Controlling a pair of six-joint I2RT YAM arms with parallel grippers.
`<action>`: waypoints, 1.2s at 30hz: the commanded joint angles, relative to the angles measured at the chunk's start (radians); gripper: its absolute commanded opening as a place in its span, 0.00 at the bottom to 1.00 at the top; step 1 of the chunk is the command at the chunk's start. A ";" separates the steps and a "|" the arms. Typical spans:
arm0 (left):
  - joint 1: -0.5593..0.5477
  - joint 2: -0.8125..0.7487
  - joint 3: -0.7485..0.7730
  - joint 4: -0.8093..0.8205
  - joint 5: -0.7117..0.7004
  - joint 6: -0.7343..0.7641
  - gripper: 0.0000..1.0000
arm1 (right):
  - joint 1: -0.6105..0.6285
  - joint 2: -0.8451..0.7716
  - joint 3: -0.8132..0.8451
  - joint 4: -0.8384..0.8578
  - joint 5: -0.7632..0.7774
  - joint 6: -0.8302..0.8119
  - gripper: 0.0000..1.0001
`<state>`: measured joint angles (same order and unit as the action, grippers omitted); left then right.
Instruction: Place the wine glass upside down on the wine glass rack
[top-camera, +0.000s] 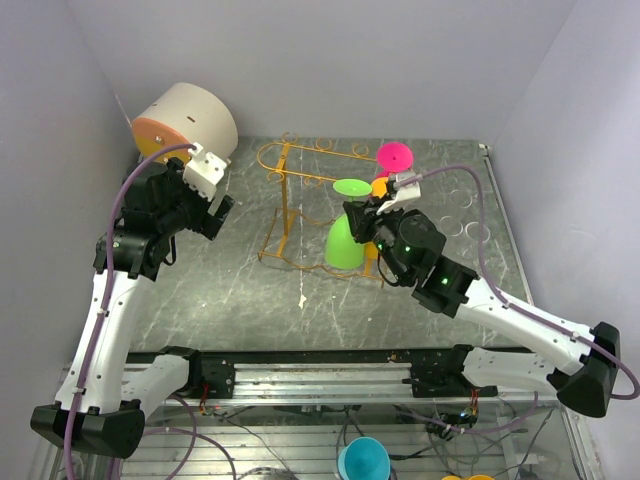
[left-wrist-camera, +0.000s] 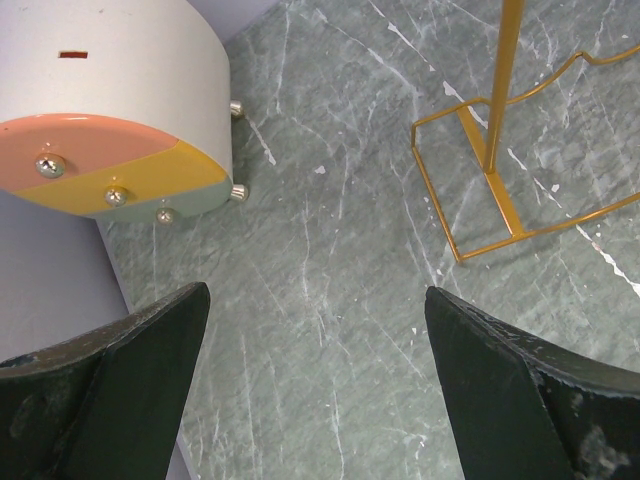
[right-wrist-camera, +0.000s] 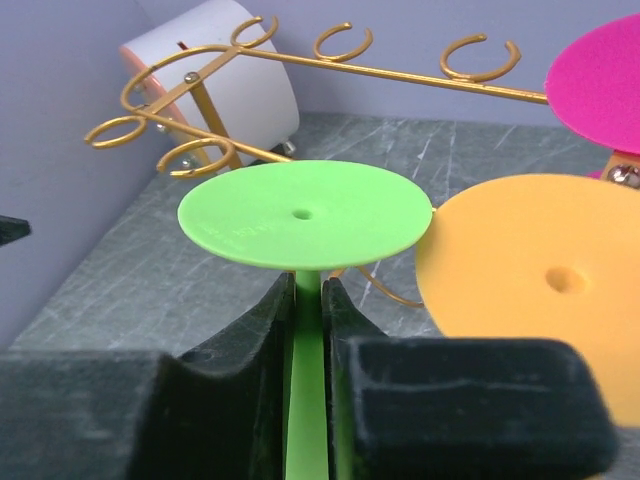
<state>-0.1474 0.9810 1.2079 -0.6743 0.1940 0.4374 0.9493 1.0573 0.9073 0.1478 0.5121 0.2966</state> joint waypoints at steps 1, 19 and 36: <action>0.006 -0.013 -0.004 0.027 -0.011 -0.002 1.00 | -0.004 0.016 0.009 0.010 0.032 0.008 0.18; 0.014 -0.049 -0.036 0.026 -0.005 -0.040 1.00 | -0.003 -0.073 0.000 -0.098 -0.084 0.073 0.56; 0.092 -0.079 0.006 -0.153 -0.053 -0.166 1.00 | -0.003 -0.425 0.037 -0.503 -0.374 0.139 0.85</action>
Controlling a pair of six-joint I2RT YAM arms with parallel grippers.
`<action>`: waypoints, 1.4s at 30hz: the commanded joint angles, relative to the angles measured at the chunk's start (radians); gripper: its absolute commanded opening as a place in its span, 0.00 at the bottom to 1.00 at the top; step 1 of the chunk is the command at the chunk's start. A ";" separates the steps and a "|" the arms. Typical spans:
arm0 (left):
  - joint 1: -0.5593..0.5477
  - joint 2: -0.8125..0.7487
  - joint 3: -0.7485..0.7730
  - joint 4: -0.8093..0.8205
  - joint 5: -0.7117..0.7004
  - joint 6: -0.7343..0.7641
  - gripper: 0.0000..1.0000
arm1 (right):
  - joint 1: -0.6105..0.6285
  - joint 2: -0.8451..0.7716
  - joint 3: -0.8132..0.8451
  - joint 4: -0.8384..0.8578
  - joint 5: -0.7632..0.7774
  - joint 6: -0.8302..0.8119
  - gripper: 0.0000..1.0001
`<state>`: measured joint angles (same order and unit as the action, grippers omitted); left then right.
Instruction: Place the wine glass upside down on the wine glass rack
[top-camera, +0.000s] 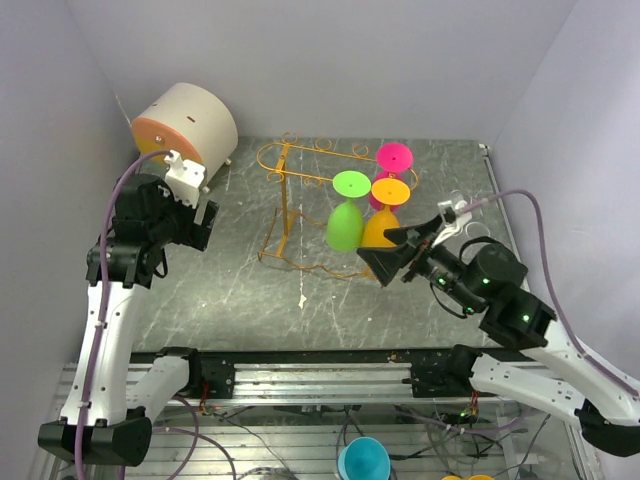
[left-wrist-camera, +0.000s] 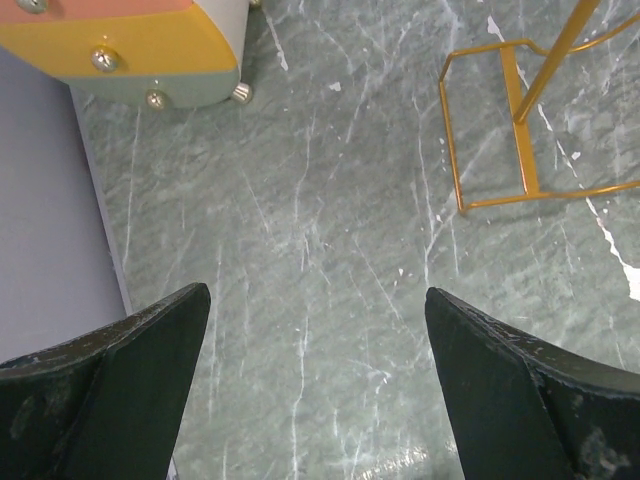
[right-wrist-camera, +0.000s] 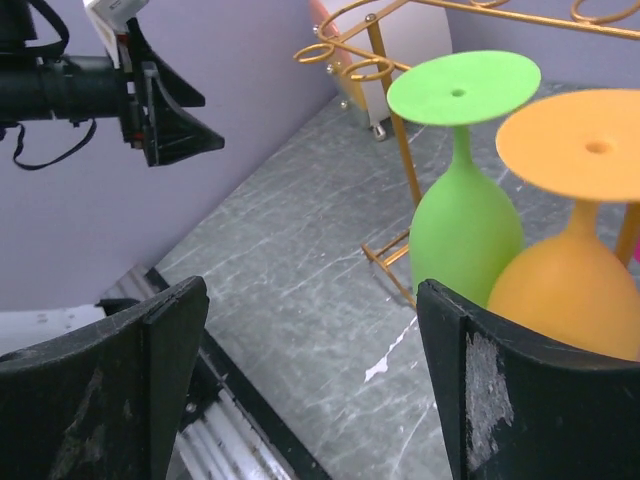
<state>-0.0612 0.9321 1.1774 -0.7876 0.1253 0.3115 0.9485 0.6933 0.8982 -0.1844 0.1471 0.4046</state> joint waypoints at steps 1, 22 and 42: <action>0.006 -0.034 0.038 -0.040 0.030 -0.044 1.00 | -0.002 -0.075 0.070 -0.230 0.054 0.051 0.85; 0.017 0.091 0.082 -0.072 0.131 -0.108 1.00 | -0.123 0.318 0.438 -0.855 1.152 0.370 0.67; -0.077 0.167 0.105 -0.074 0.010 -0.088 0.95 | -1.093 0.490 0.258 -0.233 -0.068 0.019 0.40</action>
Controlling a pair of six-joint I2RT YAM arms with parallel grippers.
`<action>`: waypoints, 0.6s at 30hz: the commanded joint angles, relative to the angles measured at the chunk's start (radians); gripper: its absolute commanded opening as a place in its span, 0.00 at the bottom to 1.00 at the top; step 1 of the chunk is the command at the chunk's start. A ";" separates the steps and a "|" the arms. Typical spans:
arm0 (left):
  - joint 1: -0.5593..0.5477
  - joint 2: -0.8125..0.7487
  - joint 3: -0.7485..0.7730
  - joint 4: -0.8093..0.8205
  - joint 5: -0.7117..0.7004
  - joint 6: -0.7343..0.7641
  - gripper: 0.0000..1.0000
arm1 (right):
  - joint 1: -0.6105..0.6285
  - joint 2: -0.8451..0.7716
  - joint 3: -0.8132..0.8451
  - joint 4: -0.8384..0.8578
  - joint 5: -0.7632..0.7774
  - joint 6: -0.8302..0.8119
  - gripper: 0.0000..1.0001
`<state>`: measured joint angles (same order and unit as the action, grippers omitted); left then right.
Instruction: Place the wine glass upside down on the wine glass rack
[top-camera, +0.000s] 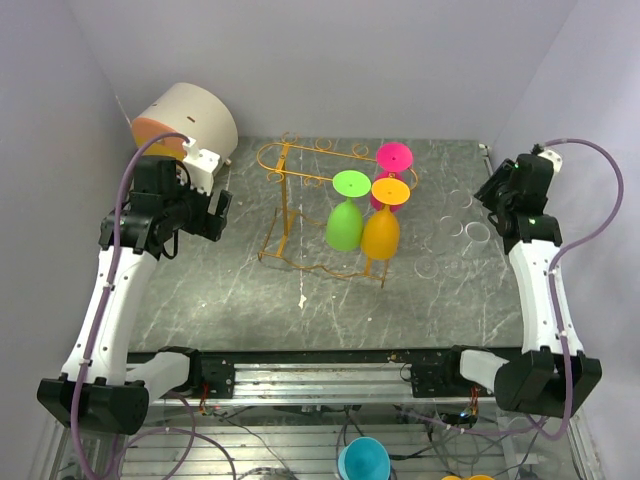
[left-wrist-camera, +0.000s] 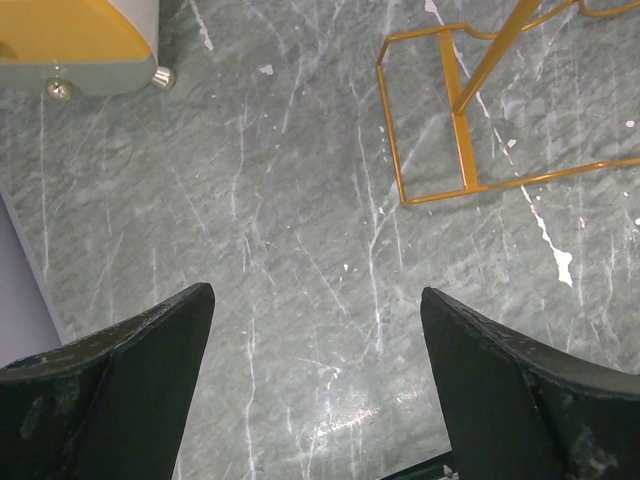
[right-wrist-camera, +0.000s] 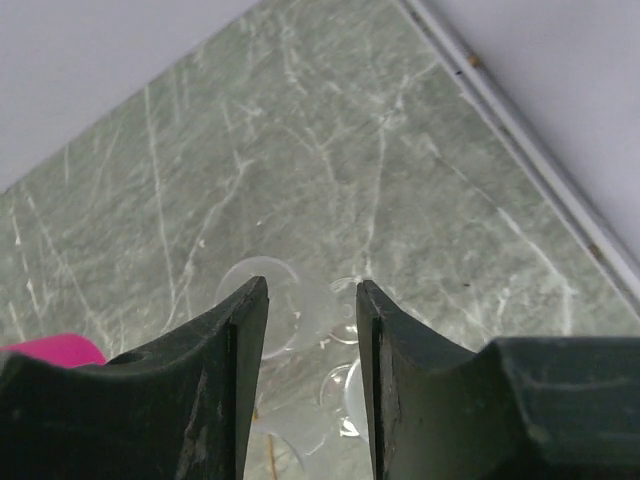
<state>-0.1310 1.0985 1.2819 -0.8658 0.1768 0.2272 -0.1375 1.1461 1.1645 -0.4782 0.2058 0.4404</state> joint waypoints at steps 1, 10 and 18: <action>-0.007 0.002 -0.002 0.006 -0.048 -0.003 0.93 | -0.007 0.043 -0.018 0.073 -0.135 -0.013 0.40; 0.010 0.020 -0.013 0.025 -0.051 -0.002 0.91 | -0.007 0.093 -0.077 0.131 -0.160 -0.008 0.36; 0.025 0.014 -0.029 0.029 -0.045 0.000 0.90 | -0.005 0.125 -0.090 0.134 -0.153 -0.009 0.35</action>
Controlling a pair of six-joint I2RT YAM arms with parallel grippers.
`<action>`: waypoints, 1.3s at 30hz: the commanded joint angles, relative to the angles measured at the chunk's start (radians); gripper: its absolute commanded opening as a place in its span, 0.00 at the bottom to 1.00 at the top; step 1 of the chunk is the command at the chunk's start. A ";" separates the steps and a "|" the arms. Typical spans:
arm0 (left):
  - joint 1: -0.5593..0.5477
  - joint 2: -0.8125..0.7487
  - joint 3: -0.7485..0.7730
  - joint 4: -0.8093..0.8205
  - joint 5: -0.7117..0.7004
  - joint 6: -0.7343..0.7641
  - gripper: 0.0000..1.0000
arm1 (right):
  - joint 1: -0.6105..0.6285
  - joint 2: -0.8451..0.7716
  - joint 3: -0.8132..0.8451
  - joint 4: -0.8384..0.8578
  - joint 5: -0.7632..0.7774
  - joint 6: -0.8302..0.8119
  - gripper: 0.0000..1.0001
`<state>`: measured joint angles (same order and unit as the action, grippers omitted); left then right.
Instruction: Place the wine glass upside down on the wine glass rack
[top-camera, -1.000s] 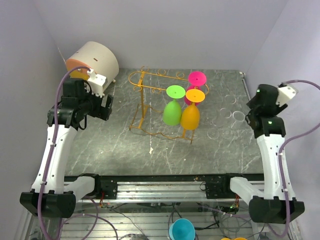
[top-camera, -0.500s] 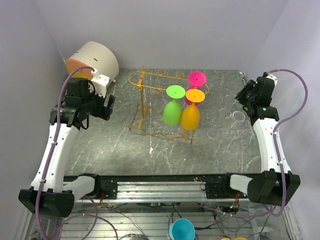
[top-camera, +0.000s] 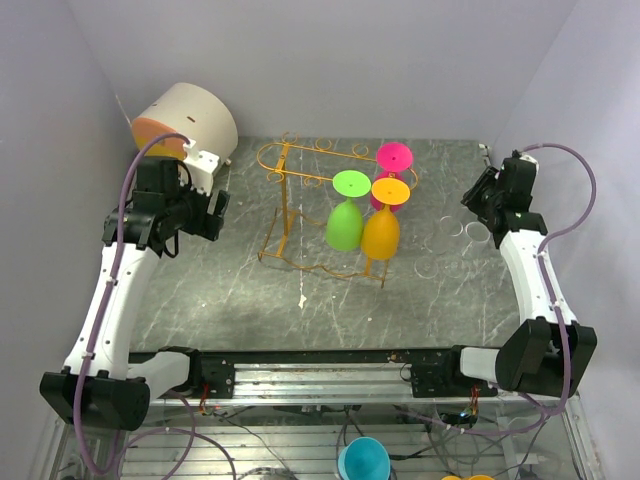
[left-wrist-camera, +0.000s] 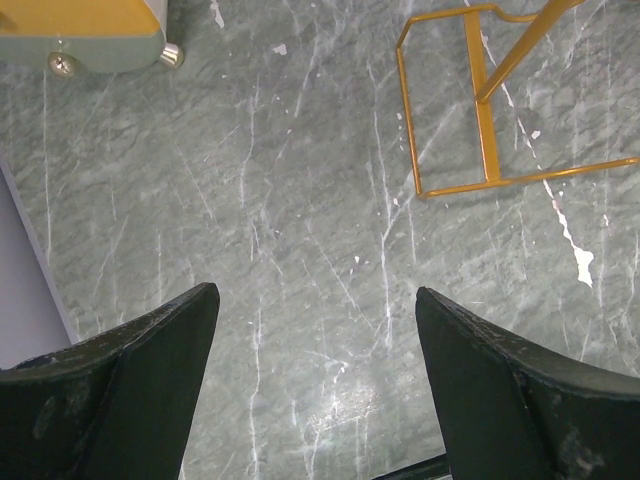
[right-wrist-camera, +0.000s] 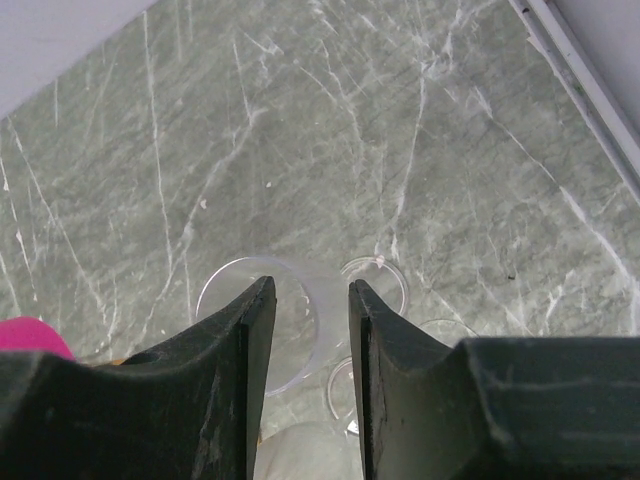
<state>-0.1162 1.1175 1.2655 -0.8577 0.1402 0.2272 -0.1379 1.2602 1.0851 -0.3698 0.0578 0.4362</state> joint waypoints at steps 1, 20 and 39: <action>0.010 -0.007 -0.014 0.023 -0.010 0.001 0.90 | -0.005 0.012 -0.012 0.026 -0.002 -0.008 0.35; -0.012 -0.055 -0.038 0.032 0.002 0.008 0.90 | 0.014 0.065 0.092 -0.157 0.042 -0.081 0.25; -0.077 -0.096 -0.056 0.030 -0.025 0.018 0.90 | 0.013 0.094 0.198 -0.282 0.029 -0.130 0.00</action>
<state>-0.1791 1.0344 1.2137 -0.8494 0.1314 0.2359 -0.1287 1.3853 1.2438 -0.5789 0.0658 0.3233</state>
